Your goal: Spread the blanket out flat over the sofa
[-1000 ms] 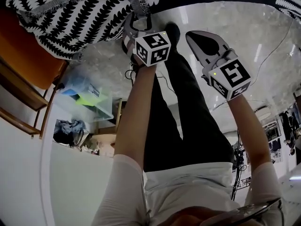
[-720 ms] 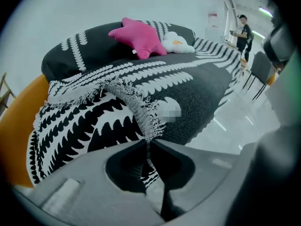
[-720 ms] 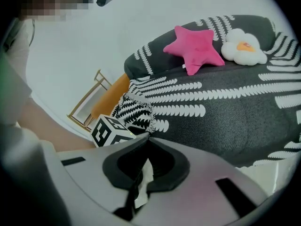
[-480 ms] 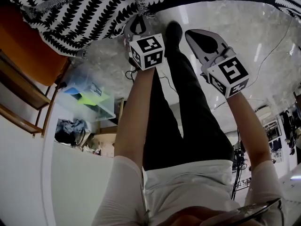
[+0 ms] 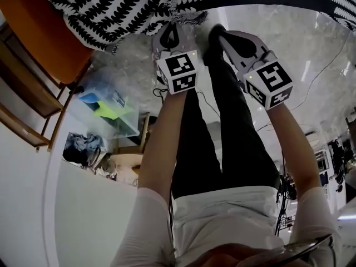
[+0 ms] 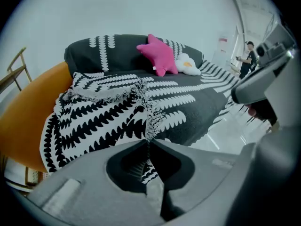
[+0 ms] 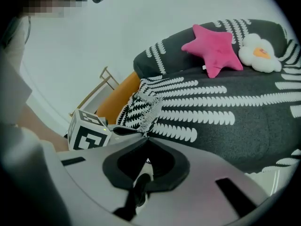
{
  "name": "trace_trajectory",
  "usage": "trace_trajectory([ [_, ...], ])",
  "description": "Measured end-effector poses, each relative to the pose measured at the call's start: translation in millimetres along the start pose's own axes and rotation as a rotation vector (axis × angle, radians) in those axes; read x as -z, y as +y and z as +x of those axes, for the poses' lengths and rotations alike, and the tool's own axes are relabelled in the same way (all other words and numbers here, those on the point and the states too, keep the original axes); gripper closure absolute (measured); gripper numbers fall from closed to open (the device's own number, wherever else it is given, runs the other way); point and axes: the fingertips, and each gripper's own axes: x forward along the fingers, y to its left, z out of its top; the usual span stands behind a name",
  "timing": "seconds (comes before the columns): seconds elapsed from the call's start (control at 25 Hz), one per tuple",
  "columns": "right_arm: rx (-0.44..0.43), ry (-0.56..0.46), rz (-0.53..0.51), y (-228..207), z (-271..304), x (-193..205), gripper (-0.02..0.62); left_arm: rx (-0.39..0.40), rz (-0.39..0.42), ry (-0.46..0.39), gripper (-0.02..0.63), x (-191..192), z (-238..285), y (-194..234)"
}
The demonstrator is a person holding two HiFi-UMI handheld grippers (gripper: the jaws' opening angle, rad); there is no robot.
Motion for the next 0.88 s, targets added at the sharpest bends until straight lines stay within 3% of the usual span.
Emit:
trace_trajectory([
  [0.6,-0.022,0.069,-0.085,69.7,36.1,18.3,0.594,-0.04,-0.133,-0.049,0.575,53.8,-57.4,76.7],
  [0.88,-0.059,0.102,-0.117,107.7,57.8,25.5,0.594,-0.116,-0.217,-0.03,0.575,97.1,-86.2,136.8],
])
